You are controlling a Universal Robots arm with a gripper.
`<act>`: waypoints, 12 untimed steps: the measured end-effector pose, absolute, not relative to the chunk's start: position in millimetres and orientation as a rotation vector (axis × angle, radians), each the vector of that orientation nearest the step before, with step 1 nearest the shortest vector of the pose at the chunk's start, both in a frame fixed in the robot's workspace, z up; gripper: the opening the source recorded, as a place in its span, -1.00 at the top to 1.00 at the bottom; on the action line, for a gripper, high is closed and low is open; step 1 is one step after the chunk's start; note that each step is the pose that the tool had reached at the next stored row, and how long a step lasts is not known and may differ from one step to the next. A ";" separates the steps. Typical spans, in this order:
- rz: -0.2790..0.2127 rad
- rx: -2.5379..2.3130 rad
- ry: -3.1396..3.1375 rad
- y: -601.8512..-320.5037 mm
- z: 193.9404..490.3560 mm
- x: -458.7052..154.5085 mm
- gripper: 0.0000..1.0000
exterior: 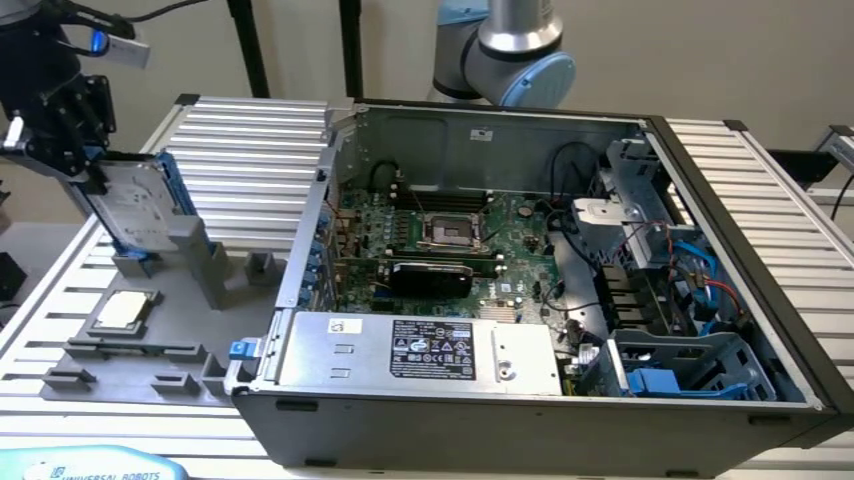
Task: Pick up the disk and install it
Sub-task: 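Pick up the disk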
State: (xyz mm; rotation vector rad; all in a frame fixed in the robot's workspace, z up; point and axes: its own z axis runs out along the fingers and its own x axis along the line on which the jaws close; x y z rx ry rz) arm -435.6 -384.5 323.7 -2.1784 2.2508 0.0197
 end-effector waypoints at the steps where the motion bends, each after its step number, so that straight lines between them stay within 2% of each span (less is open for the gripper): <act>1: 0.020 -2.178 2.251 -384.5 328.1 -435.6 0.35; 12: 0.025 -2.176 2.248 -384.5 373.8 -432.5 0.35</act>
